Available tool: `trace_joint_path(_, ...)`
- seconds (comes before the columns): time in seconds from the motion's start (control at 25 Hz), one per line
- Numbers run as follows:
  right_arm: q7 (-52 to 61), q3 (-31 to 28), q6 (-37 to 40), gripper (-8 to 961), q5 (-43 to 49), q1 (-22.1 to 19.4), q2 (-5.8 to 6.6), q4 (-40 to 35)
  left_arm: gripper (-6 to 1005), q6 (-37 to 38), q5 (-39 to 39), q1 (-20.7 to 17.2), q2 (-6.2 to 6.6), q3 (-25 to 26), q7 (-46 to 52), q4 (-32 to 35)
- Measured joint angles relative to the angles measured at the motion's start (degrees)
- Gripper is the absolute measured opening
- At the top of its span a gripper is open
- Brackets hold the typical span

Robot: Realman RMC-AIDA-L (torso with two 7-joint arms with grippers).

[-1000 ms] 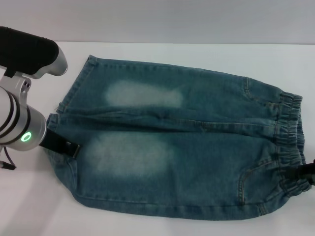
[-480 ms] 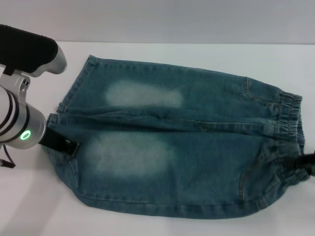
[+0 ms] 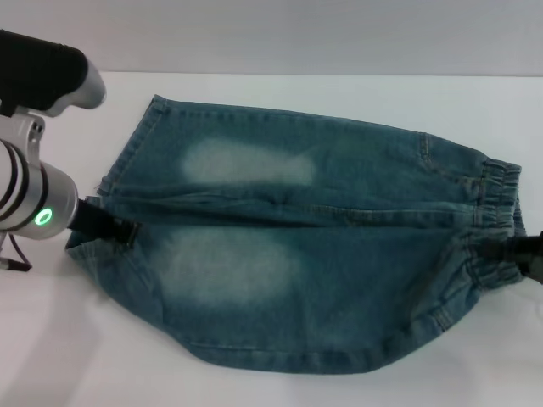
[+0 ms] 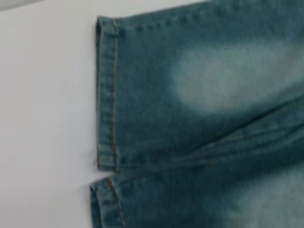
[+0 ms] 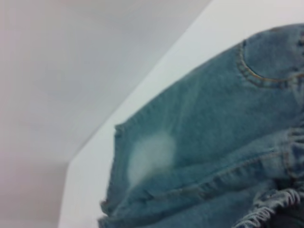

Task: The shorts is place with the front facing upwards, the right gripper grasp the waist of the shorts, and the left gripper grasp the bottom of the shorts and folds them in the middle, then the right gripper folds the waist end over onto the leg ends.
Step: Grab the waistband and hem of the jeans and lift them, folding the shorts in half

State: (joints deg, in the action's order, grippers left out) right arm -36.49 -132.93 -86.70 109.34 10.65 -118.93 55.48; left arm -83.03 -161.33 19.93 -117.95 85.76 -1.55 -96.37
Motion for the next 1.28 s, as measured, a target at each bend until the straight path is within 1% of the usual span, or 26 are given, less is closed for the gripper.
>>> trace_joint_path(0.12, -1.6, -0.6, 0.7, 27, -3.1, -0.1, 0.01, -1.5, 33, 3.3, 0.0, -0.9, 0.04, 0.9, -0.1, 0.2)
trace_joint_path(0.24, -3.7, -2.5, 1.6, 29, -6.5, -0.1, 0.01, -3.7, 33, 6.3, 0.0, -1.7, 0.07, 2.0, -0.5, 0.6)
trace_joint_path(0.32, -5.4, -3.7, 2.3, 31, -8.7, 0.2, -0.02, -5.9, 34, 8.8, 0.1, -2.3, 0.08, 3.0, -0.8, 1.2)
trace_joint_path(0.36, -7.7, -4.5, 3.6, 32, -12.1, 0.5, -0.03, -9.1, 34, 10.2, 0.2, -2.7, 0.08, 3.3, -0.9, 1.5)
trace_joint_path(0.4, -7.7, -4.5, 3.6, 33, -12.1, 0.5, -0.03, -9.1, 34, 11.6, 0.2, -3.0, 0.09, 3.7, -0.9, 1.9)
trace_joint_path(0.6, -13.5, -5.3, 6.4, 38, -20.2, 1.3, -0.09, -16.2, 34, 18.9, 0.5, -3.7, 0.09, 6.0, -1.0, 4.3)
trace_joint_path(0.76, -17.2, -5.9, 8.7, 41, -24.5, 1.5, -0.09, -19.7, 33, 23.1, 0.6, -3.7, 0.09, 7.2, -1.0, 6.5)
trace_joint_path(0.88, -17.8, -6.2, 9.4, 44, -25.4, 1.7, -0.07, -20.6, 33, 25.6, 0.7, -3.9, 0.07, 7.5, -1.0, 7.3)
trace_joint_path(1.28, -20.1, -6.9, 11.0, 54, -29.6, 2.1, -0.14, -23.3, 34, 30.5, 2.6, -3.5, 0.1, 8.2, -2.6, 8.8)
